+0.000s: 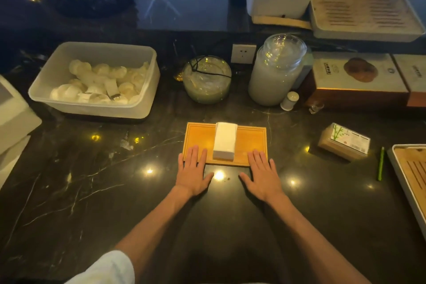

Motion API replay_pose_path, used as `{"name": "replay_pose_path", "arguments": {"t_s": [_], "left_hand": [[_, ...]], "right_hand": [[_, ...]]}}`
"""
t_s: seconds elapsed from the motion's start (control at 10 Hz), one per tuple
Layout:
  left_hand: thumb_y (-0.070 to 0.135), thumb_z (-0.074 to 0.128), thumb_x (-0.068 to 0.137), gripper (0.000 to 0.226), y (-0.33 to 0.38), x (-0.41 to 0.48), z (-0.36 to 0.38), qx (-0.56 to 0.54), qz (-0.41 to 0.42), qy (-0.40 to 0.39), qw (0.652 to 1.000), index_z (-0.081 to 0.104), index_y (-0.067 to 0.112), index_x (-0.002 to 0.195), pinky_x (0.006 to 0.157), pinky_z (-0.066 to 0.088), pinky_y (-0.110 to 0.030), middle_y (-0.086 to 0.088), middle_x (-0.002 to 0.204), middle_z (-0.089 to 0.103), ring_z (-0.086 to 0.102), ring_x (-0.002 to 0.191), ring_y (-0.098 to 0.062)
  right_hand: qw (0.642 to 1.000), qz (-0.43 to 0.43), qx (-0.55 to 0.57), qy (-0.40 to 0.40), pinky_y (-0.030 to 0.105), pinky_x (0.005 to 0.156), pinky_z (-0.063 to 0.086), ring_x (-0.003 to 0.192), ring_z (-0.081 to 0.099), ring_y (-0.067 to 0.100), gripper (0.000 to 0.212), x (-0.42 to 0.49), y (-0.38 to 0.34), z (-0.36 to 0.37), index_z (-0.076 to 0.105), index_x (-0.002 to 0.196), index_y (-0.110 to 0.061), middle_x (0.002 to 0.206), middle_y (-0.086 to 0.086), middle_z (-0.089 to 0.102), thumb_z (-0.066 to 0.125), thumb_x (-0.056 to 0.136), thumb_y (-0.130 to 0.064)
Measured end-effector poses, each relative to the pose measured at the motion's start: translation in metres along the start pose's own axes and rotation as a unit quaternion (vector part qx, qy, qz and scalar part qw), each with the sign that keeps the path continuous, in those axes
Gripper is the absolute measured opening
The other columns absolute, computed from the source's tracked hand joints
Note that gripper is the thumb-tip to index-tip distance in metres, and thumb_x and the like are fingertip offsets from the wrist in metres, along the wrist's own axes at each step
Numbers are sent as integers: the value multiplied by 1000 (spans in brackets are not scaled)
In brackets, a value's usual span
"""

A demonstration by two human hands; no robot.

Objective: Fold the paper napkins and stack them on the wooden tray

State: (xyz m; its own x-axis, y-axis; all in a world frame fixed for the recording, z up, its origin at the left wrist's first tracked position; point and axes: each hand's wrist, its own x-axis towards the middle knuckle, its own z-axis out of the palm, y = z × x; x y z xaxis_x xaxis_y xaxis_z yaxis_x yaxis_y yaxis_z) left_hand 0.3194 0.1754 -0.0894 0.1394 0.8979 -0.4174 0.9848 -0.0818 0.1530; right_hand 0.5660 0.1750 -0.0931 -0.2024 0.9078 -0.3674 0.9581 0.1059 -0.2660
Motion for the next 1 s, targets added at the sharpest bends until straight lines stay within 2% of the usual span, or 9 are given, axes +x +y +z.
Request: {"name": "replay_pose_path", "arguments": {"t_s": [0.2, 0.5, 0.6, 0.7, 0.8, 0.9, 1.0], "left_hand": [[60, 36, 98, 86, -4, 47, -16, 7, 9, -2, 1000, -9, 19, 159, 122, -9, -55, -15, 167, -18, -17, 153, -33], [61, 35, 98, 86, 2, 48, -22, 47, -3, -4, 999, -5, 16, 160, 123, -2, -59, -17, 167, -12, -12, 154, -36], [56, 39, 100, 81, 9, 44, -34, 49, -16, -16, 999, 2, 16, 160, 122, 0, -62, -16, 168, -4, -5, 155, -36], [46, 42, 101, 61, 12, 31, -50, 35, -23, 46, 998, 29, 16, 151, 121, 12, -63, -16, 160, 29, 20, 150, -37], [39, 41, 101, 42, 8, 16, -73, 22, -19, 110, 993, 48, 17, 136, 118, 26, -59, -10, 143, 53, 43, 138, -30], [43, 41, 100, 39, -1, 8, -122, 53, -41, 144, 987, 58, 17, 125, 108, 39, -51, -8, 131, 62, 56, 125, -28], [44, 41, 100, 38, -4, 8, -188, 68, -34, 213, 974, 63, 16, 114, 90, 51, -43, -8, 118, 68, 65, 108, -29]], "right_hand": [[1000, 11, -2, 6, 47, 124, -1, 156, -5, 25, 80, 42, 8, -14, 3, 161, -15, 170, 7, -3, 30, 100, -60], [1000, 20, 20, 0, 47, 125, 5, 156, -5, 25, 81, 42, 3, -21, 4, 161, -15, 170, 7, -3, 34, 101, -59], [999, 20, 27, -22, 49, 126, 10, 156, 1, 26, 78, 41, 0, -36, 10, 161, -15, 170, 7, 3, 38, 101, -57], [998, -7, 31, 48, 48, 120, 30, 147, 32, 26, 64, 27, 1, -56, 35, 154, -17, 159, 7, 37, 45, 100, -51], [984, -50, 5, 169, 37, 105, 47, 124, 56, 19, 52, 6, 0, -73, 54, 142, -19, 135, 2, 62, 51, 98, -48], [978, -48, -35, 200, 35, 104, 47, 123, 57, 17, 50, 2, -6, -111, 58, 139, -25, 133, -1, 64, 51, 97, -51], [960, -75, -54, 264, 33, 101, 46, 121, 58, 16, 48, 10, -18, -169, 58, 137, -28, 128, -4, 66, 51, 97, -52]]}}
